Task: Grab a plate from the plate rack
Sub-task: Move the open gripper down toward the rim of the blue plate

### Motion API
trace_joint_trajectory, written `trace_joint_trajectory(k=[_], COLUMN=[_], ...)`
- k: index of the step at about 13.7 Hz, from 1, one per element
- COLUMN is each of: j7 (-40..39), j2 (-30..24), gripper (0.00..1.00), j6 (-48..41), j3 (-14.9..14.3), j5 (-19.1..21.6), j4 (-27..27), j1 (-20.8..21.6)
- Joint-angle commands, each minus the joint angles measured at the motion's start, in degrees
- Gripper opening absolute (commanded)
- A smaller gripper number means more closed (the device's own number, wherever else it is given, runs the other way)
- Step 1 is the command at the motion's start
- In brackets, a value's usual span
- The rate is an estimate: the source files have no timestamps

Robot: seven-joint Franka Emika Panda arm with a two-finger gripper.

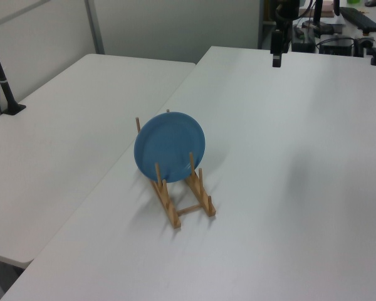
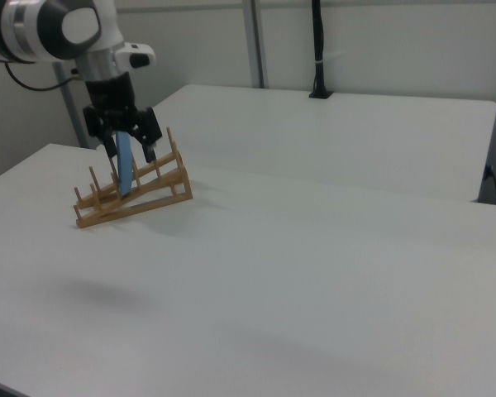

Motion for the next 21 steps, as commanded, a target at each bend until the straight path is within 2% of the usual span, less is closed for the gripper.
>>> trace_joint_trajectory(k=[1,3,7,12,16,19,20,21], j7=[0.81,4.57,18.18,32.70,40.09,43.35,43.96,44.75], j2=[1.55,2.86,8.05,14.47,17.90,20.00,20.62,21.24], gripper=[1.00,1.00,1.00,1.00,1.00,0.86,0.80,0.69], j6=[5.76,10.96,15.88,23.80,29.42,30.75,31.80,33.03], j3=[-0.45,-0.45,-0.45,-0.54,-0.54,-0.54,-0.54,-0.63], j5=[-1.22,-2.87,-13.15,-25.63,-31.53,-36.88,-38.29,-39.53], j4=[3.25,3.25,5.70,7.03,7.38,7.38,7.38,7.38], j1=[5.05,8.12,15.06,19.91,21.32,21.76,21.85,22.02])
